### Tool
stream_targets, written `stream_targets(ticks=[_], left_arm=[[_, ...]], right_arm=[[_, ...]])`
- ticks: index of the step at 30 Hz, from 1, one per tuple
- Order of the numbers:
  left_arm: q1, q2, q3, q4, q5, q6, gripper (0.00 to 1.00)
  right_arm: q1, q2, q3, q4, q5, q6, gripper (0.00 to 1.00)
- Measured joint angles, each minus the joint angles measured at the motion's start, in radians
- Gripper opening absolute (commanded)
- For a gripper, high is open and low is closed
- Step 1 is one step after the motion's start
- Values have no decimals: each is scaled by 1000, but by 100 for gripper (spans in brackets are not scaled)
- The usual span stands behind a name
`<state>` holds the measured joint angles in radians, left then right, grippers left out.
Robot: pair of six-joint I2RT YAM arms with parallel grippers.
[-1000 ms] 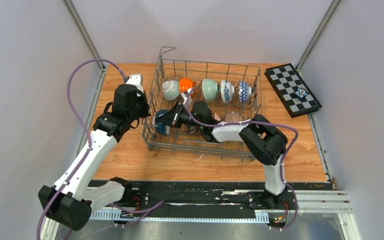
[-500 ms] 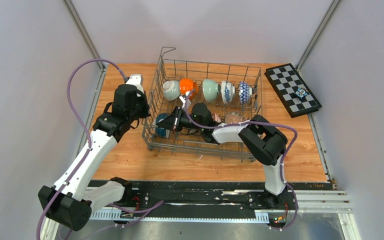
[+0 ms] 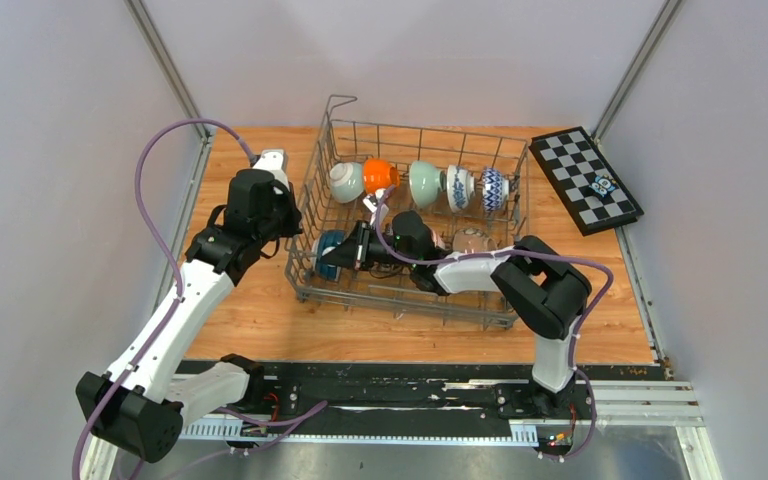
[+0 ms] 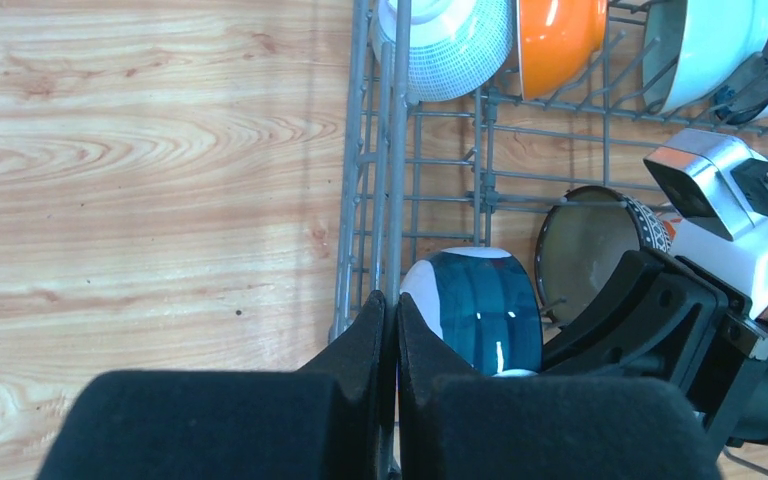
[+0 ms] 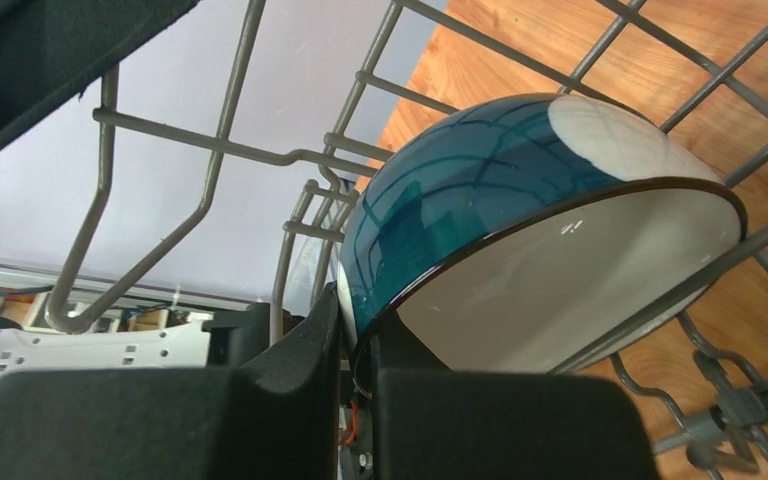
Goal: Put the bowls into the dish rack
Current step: Turn the bowl upside down on the dish rack.
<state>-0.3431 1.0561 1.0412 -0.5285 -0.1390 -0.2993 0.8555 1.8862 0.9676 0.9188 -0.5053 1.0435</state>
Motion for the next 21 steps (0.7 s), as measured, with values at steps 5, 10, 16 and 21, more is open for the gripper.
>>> stream_targets(ticks=[5,10,16,21], left_arm=[[0,0,0,-1,24,0,0],[0,0,0,0,31,1,0],[0,0,0,0,31,4,0],[0,1,0,0,31,4,0]], right_arm=[[5,-68,-35,-88,31,-84,7],[9,-110,-66,-127,55,-142,6],[9,-129,-85,-134,71,-176,3],[9,-135,-97,-130,88,-193,3]])
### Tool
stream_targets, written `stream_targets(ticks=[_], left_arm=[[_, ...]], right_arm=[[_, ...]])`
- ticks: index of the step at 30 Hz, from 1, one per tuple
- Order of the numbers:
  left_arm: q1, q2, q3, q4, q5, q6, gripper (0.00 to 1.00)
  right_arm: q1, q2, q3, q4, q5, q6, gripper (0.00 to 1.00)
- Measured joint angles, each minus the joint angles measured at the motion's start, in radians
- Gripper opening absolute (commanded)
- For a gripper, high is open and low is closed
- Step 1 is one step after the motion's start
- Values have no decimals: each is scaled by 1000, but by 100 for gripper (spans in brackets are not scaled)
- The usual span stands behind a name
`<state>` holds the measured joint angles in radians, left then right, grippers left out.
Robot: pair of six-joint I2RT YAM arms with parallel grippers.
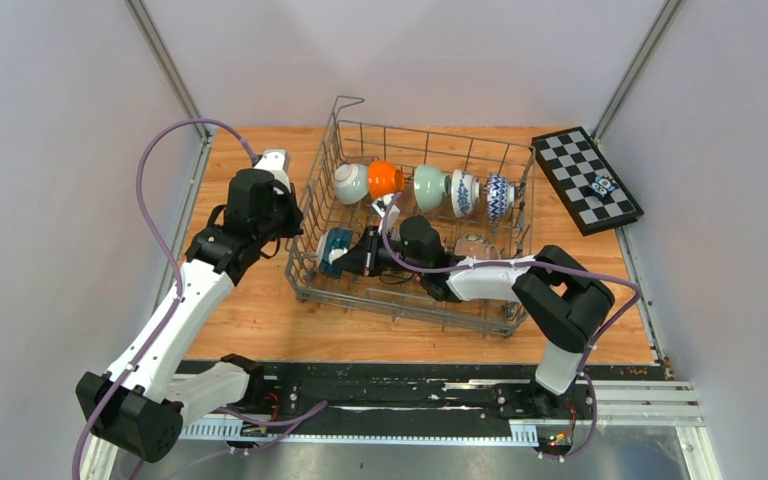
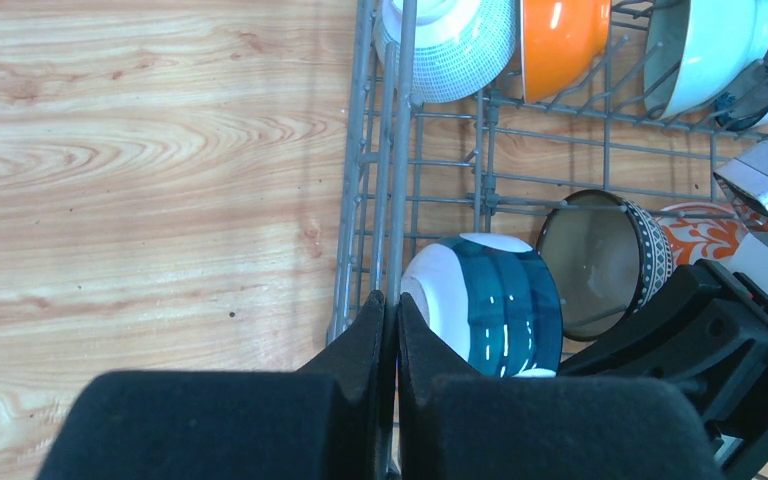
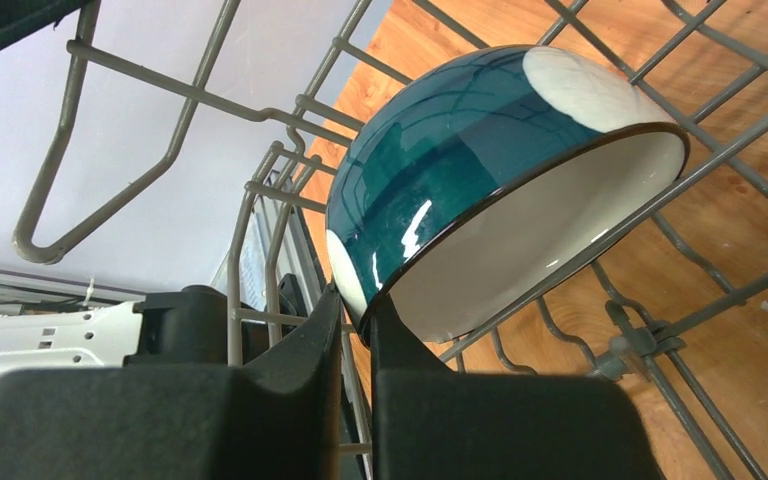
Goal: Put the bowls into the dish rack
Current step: Turn the bowl upside down on the dish rack.
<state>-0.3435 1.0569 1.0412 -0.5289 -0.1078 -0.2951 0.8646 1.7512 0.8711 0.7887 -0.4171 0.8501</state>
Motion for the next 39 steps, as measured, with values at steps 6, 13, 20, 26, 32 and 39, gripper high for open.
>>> stream_targets(ticks=[6,13,20,26,32,39], left_arm=[[0,1,0,0,0,2,0],[0,2,0,2,1,4,0],[2,7,0,11,-10,19,0],[2,7,0,11,-9,19,0],[2,7,0,11,-9,19,0],[2,9,0,11,-8,23,0]], right_arm=[[0,0,-13,17,32,-18,3],[-1,20,-74,-48,95,-31,3],[2,26,-96,-23,87,-48,3],[2,25,-97,-23,87,-53,3],[2,-19,-96,-122,90,-75,8],[2,-134,-9,-400,136,-167,18]])
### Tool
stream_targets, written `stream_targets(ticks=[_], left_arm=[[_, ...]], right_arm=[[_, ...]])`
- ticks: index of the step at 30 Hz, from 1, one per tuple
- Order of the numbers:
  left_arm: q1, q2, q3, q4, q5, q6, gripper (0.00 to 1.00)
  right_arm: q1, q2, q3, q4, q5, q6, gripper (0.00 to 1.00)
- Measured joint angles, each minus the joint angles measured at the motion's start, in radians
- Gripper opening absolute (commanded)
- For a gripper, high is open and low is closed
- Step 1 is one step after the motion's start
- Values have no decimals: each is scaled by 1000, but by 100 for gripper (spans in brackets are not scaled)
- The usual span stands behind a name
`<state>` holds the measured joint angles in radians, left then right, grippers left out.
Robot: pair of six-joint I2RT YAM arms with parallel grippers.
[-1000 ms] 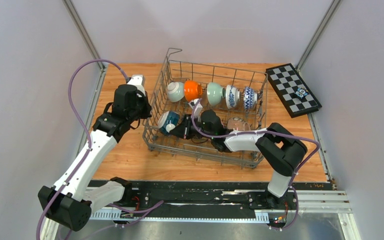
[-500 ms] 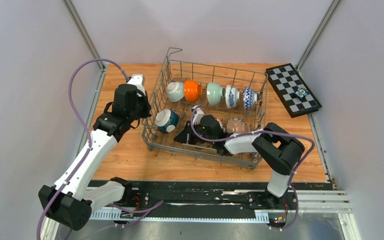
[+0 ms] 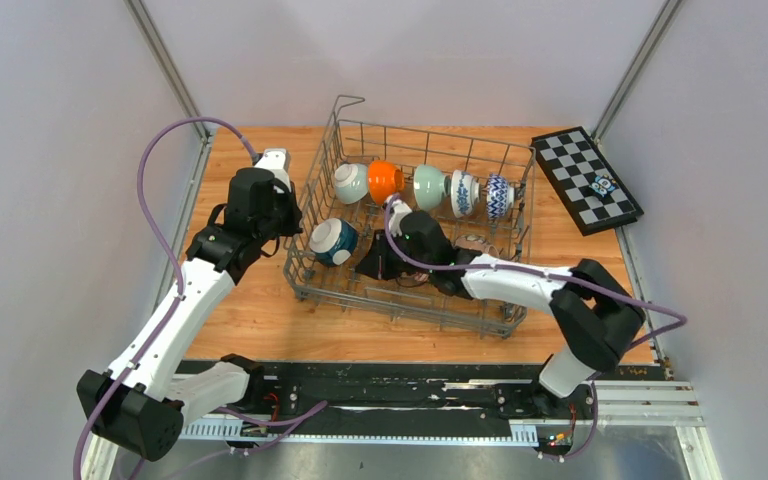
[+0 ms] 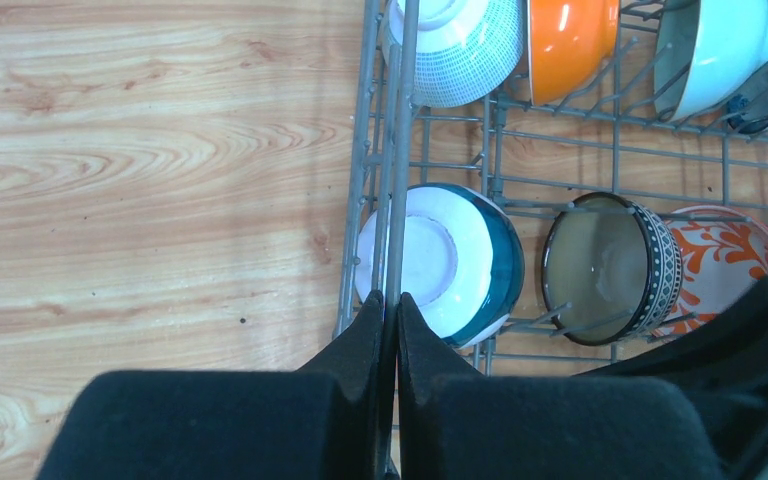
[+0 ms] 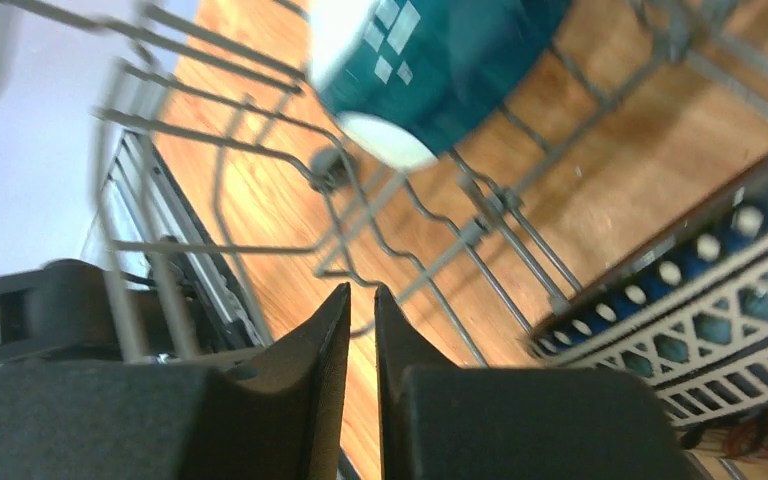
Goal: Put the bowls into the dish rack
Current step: Turn the bowl upside down on the dish rack, then reset both arms
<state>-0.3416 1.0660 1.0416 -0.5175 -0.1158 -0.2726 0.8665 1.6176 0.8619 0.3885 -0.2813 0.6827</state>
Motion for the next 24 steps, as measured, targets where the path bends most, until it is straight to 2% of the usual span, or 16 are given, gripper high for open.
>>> stream_targets(ticks=[2,5,9,13,17,18,19,20,24], left_arm=[[0,1,1,0,0,0,3],[0,6,8,-4,1,0,14],[4,31,24,-11,-15,-11,41],[12,39,54,-40,-32,-6,65],[12,1,102,-71,-45,5,86],[13,-23,108,-76,-45,5,97],[12,-45,109,-80,-43,10,99],[12,-74,109,-88,-35,11,100],[13,-198,93,-113,39,13,100]], right_arm=[[0,-42,64,-75,16,-35,21],[0,-98,160,-159,34,-84,30],[0,-179,243,-270,68,-142,42],[0,-294,249,-385,114,-190,55],[0,-440,204,-462,175,-228,75],[0,-496,176,-486,193,-240,80],[0,-536,159,-507,207,-242,92],[0,-586,140,-533,224,-251,99],[0,-776,101,-676,320,-265,100]])
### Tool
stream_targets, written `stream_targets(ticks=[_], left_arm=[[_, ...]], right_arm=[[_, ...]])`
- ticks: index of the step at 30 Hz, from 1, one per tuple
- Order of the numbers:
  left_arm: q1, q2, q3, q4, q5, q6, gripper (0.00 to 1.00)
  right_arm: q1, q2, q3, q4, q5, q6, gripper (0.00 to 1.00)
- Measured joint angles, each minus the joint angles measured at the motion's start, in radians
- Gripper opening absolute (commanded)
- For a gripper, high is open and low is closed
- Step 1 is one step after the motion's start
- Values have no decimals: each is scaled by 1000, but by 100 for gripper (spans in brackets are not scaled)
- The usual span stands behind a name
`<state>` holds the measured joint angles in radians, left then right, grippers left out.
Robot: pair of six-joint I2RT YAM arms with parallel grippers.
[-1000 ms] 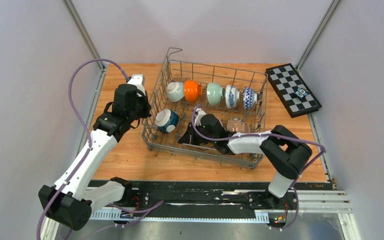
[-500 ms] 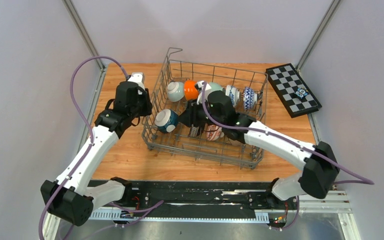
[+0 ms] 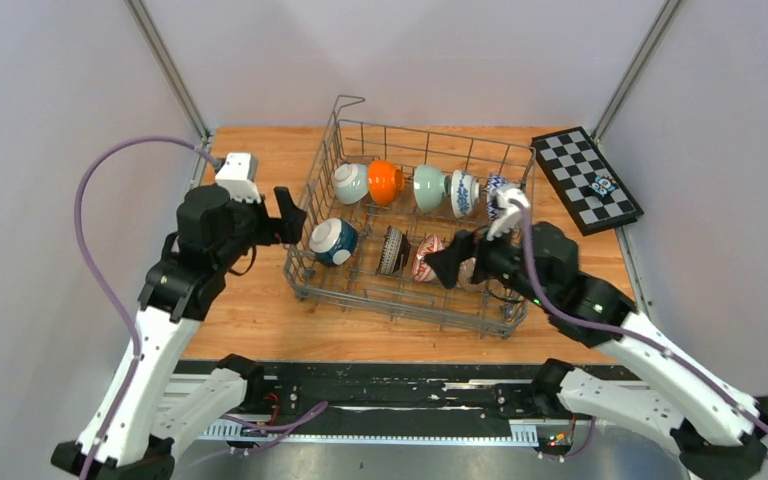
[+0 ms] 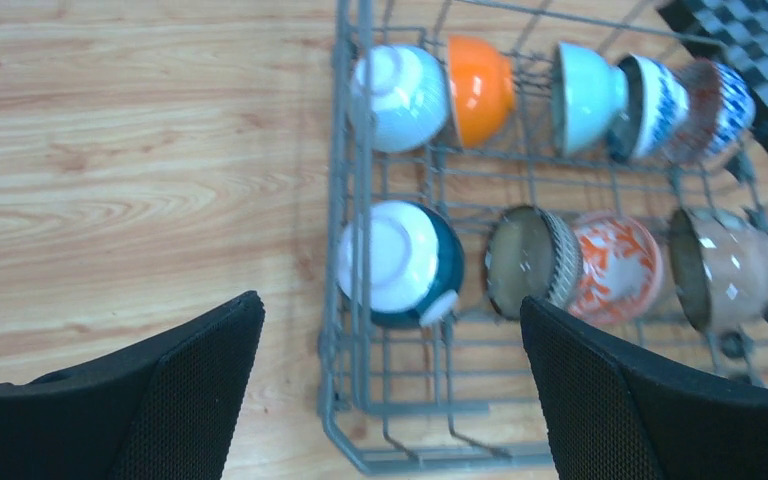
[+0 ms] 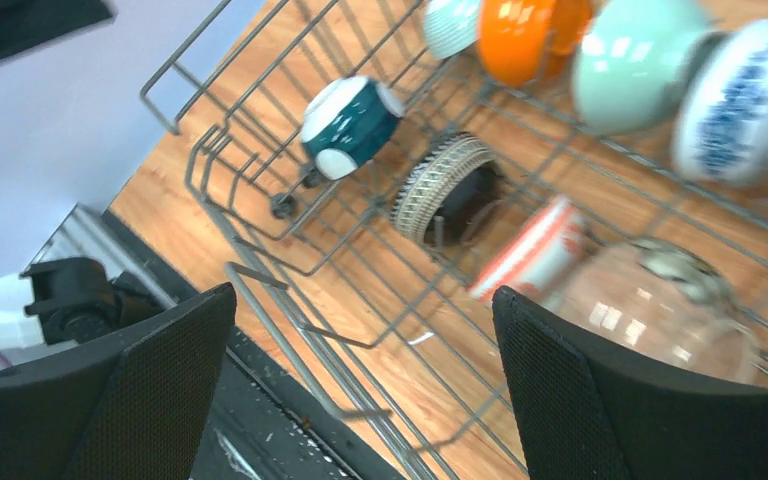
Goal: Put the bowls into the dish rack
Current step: Reset both arms
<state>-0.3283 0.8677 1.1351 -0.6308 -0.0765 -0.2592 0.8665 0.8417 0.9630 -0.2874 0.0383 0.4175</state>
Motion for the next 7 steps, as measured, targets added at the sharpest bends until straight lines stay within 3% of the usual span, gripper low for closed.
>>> stream_targets(ticks=[7], left_arm=[[0,-309,-188,-35,191,4,100]], right_arm=[[0,-376,-8,-248,167,0,100]])
